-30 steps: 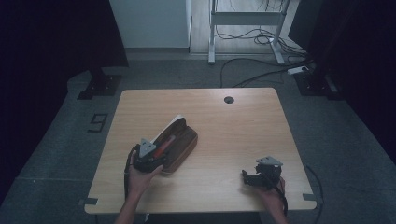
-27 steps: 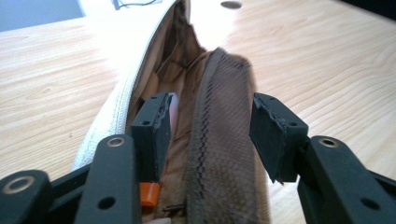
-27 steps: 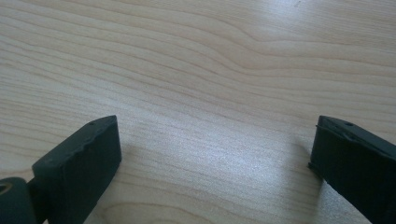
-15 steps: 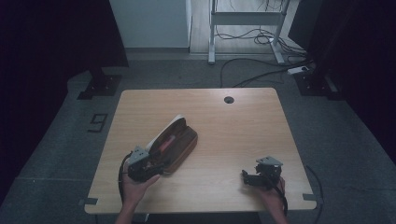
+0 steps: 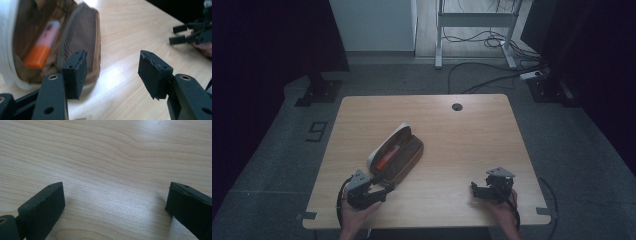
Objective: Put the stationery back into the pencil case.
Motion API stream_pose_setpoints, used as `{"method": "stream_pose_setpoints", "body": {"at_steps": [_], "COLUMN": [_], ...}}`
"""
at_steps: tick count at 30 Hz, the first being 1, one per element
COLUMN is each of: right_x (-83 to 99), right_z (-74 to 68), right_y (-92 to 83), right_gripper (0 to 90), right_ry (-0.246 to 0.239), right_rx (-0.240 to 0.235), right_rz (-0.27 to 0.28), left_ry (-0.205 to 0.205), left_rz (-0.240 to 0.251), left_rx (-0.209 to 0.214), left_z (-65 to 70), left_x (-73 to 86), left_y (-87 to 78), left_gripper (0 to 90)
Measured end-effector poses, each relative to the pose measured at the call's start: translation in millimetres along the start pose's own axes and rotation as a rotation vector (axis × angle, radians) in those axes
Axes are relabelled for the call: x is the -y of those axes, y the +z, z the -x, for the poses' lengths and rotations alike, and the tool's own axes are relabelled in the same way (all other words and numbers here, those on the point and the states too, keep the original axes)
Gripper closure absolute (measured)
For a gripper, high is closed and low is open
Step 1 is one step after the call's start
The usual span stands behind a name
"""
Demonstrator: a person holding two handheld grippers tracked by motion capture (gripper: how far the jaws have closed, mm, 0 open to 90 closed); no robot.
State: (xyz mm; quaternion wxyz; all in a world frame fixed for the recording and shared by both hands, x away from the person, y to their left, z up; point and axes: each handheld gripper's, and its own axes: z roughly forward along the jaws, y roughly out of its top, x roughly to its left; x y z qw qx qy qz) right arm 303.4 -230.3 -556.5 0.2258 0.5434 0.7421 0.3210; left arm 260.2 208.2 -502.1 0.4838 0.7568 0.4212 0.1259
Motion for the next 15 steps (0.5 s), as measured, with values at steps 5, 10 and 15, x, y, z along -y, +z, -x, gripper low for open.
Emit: {"method": "stream_pose_setpoints", "body": {"at_steps": [5, 10, 15], "right_x": [-0.1, -0.4, -0.5], "right_z": [0.1, 0.4, 0.4], "right_y": [0.1, 0.4, 0.5], "right_gripper": [1.8, 1.8, 1.8], "right_ry": [0.0, 0.0, -0.001], "right_rx": [0.001, 0.003, 0.003], "right_rz": [0.0, 0.0, 0.001], "left_ry": [-0.001, -0.003, -0.001], "left_rz": [-0.037, -0.055, -0.051], "left_rx": [0.003, 0.004, 0.007], "left_z": [2.2, 1.3, 1.5], "left_x": [18.4, 23.4, 22.9], "left_y": [5.2, 8.8, 9.9], "left_gripper": [39.8, 39.7, 39.7]}}
